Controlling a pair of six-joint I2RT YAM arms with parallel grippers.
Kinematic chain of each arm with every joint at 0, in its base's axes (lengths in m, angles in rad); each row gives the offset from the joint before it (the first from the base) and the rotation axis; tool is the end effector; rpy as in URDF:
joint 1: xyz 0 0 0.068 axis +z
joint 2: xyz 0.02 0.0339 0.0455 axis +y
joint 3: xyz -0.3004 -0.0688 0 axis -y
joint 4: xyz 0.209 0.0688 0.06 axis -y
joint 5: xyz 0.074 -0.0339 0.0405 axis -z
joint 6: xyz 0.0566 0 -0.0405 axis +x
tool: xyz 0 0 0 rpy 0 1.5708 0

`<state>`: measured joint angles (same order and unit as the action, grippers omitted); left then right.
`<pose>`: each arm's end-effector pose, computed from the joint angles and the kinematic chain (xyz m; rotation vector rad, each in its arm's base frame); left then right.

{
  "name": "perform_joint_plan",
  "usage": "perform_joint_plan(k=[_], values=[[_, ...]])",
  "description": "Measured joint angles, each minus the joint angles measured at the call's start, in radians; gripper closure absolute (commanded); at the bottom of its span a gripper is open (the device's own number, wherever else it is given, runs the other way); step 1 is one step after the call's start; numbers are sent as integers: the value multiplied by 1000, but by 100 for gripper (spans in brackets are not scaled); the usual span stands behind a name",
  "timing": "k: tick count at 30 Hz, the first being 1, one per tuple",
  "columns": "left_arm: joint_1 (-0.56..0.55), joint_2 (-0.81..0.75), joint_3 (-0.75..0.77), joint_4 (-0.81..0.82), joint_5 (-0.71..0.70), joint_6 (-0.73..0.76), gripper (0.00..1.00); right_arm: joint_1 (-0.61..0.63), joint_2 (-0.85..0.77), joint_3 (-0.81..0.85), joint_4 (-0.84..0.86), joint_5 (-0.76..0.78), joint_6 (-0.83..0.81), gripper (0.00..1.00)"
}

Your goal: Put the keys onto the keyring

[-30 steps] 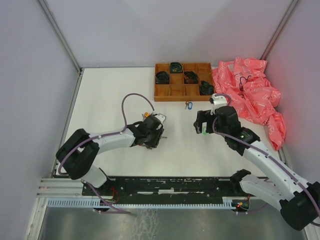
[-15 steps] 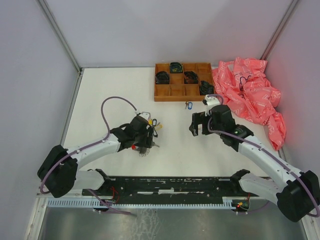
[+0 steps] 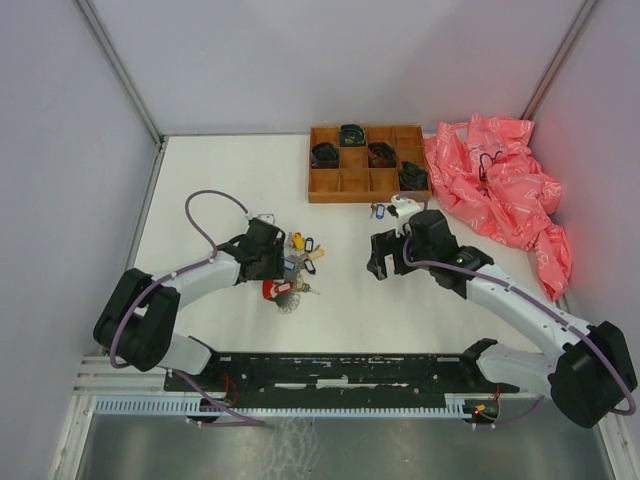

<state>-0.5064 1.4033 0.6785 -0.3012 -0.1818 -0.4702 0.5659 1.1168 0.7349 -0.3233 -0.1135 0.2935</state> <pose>0.2090 -0.1042 0.2052 -0.0189 2.5756 -0.1302 0.1685 0.1146 0.2768 -0.3781 2.3073 0.5706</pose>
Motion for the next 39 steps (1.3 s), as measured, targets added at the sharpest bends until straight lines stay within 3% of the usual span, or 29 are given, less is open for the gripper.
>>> perform_joint_plan(k=[5,13,17,23,28,39], values=[[2,69,29,46,2,20,48,33,34,6,2,-7,-15,1],[-63,227,157,145,64,135,50,103,66,11,24,-18,-56,6],[-115,306,226,206,119,168,50,143,91,12,32,-18,-82,7],[-129,323,239,250,200,171,40,196,118,12,53,-18,-114,9],[-121,270,207,249,219,168,36,246,157,21,82,-21,-142,16],[8,-68,-79,285,246,46,35,360,350,147,106,-19,-185,50]])
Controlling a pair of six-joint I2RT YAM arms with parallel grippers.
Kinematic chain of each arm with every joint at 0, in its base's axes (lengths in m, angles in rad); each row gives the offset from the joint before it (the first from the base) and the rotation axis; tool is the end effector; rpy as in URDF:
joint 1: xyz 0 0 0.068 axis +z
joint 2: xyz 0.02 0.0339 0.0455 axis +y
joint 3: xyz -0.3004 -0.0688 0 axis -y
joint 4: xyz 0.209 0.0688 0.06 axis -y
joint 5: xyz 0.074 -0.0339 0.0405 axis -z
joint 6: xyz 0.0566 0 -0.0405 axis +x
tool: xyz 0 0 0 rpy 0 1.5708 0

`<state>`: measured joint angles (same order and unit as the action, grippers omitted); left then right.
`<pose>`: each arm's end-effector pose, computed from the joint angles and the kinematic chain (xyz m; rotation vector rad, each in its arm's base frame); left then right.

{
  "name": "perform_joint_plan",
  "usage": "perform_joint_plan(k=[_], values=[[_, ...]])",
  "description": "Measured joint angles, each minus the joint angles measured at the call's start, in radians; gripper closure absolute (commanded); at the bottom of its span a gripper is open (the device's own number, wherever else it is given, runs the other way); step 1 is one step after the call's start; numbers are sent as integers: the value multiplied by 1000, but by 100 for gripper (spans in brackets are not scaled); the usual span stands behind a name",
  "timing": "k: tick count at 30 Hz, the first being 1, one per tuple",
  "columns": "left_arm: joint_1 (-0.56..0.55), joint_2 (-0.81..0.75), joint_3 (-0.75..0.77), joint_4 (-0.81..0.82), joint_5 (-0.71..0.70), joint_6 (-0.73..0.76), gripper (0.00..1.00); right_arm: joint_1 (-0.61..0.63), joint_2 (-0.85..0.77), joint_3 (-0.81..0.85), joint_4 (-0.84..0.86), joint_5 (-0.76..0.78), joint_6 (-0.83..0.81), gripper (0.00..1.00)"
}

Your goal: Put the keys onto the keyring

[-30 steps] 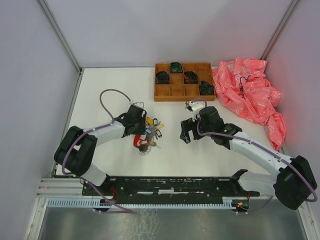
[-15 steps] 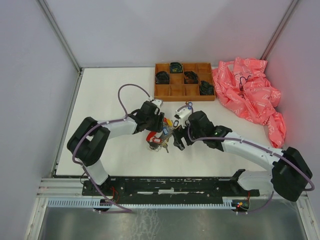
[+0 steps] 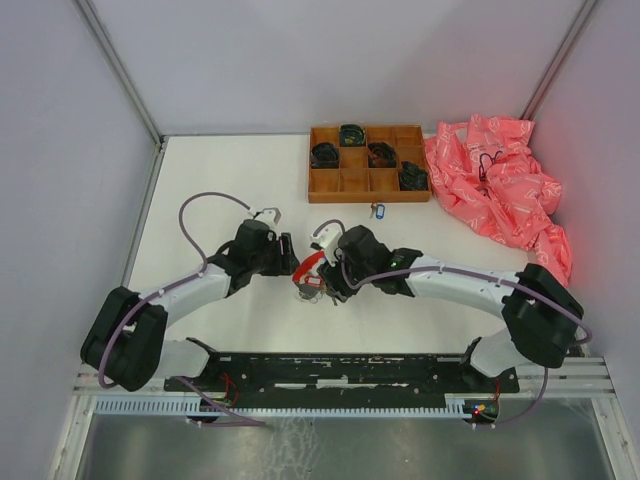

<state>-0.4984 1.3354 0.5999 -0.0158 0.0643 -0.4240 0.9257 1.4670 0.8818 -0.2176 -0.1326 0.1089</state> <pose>0.2095 -0.1182 0.2208 0.1218 2.3793 -0.5290 0.1664 0.2335 0.2533 -1.0386 2.2337 0.6342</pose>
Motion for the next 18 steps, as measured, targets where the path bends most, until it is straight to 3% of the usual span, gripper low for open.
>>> perform_joint_plan(k=[6,18], values=[[17,-66,-81,-3,45,-58,38,40,113,74,8,8,-10,60],[19,-82,-139,-3,79,-85,44,71,292,209,1,66,-27,66]])
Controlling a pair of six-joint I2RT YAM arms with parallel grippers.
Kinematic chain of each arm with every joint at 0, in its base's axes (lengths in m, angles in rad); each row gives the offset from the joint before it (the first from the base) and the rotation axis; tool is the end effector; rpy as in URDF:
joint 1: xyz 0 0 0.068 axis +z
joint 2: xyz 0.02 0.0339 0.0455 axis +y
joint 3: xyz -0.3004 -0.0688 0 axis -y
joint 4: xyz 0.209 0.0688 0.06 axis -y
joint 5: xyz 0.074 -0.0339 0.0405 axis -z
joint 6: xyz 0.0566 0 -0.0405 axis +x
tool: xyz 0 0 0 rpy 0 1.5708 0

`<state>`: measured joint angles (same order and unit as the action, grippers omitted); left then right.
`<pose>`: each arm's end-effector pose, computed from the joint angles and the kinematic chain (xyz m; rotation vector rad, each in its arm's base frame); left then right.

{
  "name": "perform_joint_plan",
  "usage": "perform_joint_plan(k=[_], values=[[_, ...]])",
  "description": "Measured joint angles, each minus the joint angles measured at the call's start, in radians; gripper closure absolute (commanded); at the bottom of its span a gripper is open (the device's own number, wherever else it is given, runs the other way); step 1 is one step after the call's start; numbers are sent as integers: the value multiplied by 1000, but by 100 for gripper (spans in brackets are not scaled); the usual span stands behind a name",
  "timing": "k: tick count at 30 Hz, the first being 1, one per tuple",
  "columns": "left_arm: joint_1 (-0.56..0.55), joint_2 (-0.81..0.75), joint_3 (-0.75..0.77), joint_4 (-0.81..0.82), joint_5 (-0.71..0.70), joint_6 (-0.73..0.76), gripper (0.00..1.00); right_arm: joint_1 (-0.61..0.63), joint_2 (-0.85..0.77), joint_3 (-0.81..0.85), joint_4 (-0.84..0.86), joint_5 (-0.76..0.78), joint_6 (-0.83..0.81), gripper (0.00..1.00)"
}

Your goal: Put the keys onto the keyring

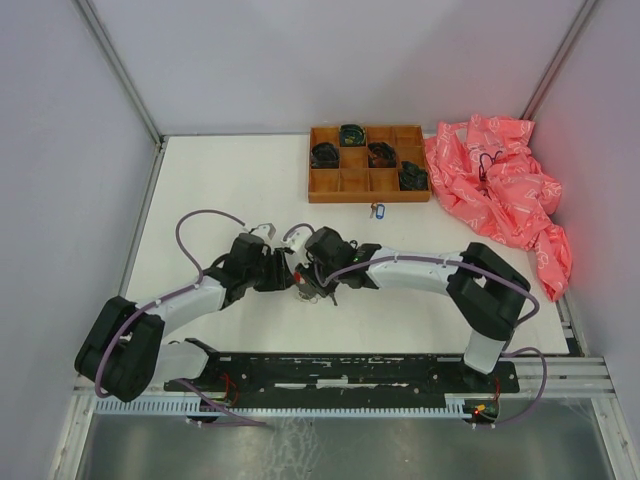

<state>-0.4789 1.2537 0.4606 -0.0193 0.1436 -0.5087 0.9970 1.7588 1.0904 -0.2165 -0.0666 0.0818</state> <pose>0.1783 -0.1017 0.1977 0.0339 2.4683 -0.6223 0.1922 0.3044 0.2252 -1.1464 2.2597 0.5371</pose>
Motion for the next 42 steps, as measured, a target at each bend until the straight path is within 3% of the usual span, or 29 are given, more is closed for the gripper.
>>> perform_joint_plan(k=[5,13,24,35,42], values=[[0,0,-16,8,17,0,45,13,50,13,-10,27,-6,68],[0,1,-30,39,43,0,48,23,75,19,-29,66,-21,86],[0,5,-45,69,70,0,53,24,38,23,-53,94,-62,99],[0,-8,-61,82,129,-2,55,24,-114,23,-36,85,-99,99],[0,-214,-89,66,126,-3,47,24,-195,4,-20,105,-118,99]])
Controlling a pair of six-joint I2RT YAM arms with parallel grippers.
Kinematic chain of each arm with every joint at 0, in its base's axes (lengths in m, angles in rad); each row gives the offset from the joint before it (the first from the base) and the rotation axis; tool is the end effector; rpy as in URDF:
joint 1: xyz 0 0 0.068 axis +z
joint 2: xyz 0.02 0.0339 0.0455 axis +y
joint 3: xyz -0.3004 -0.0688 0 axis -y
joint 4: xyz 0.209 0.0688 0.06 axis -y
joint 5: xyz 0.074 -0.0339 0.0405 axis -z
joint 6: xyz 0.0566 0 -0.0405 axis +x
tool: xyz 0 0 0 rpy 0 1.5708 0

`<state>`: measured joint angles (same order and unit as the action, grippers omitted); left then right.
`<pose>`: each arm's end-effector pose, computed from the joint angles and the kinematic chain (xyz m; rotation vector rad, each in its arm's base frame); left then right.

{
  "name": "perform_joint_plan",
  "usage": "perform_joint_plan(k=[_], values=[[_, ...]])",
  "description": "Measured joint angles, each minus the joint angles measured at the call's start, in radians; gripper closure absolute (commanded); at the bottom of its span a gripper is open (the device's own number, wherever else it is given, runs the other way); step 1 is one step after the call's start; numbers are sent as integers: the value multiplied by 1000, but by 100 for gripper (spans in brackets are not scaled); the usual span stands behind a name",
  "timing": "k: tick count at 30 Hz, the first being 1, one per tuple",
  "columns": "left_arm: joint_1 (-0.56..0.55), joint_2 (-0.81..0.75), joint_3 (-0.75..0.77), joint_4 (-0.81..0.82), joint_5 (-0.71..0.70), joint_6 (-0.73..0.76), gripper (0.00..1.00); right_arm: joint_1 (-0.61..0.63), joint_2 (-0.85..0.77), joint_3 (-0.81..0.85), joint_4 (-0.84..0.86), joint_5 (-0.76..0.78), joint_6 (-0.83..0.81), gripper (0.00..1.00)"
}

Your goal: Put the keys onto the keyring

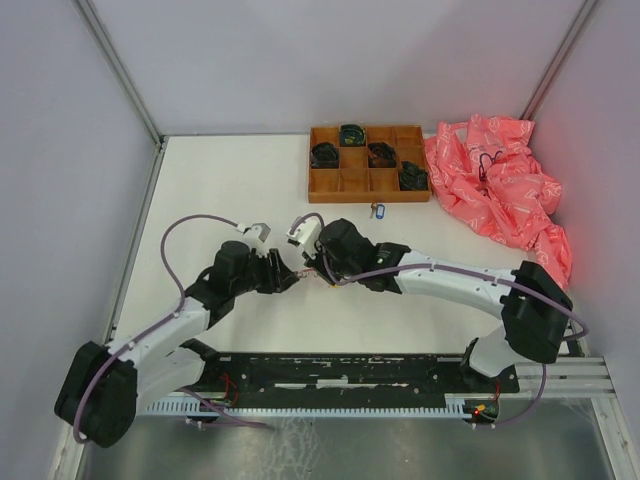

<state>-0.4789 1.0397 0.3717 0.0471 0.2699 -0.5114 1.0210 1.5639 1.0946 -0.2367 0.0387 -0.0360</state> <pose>0.1472 -0.0934 0.2154 0.1227 2.2939 -0.8337 0.1747 0.2809 0.2882 -1.1524 2.0147 0.4669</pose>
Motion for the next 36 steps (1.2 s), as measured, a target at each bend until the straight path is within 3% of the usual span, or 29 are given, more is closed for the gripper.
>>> perform_joint_plan(k=[6,12,28,36], values=[[0,-202,-37,2,-35,0,39,0,-90,-109,93,28,-11,99],[0,-288,-95,58,-31,0,32,0,-91,-121,101,25,-22,99],[-17,-174,-156,425,89,41,30,-17,-112,-188,130,23,51,99],[-49,20,-127,521,161,61,39,-69,-153,-193,132,5,122,99]])
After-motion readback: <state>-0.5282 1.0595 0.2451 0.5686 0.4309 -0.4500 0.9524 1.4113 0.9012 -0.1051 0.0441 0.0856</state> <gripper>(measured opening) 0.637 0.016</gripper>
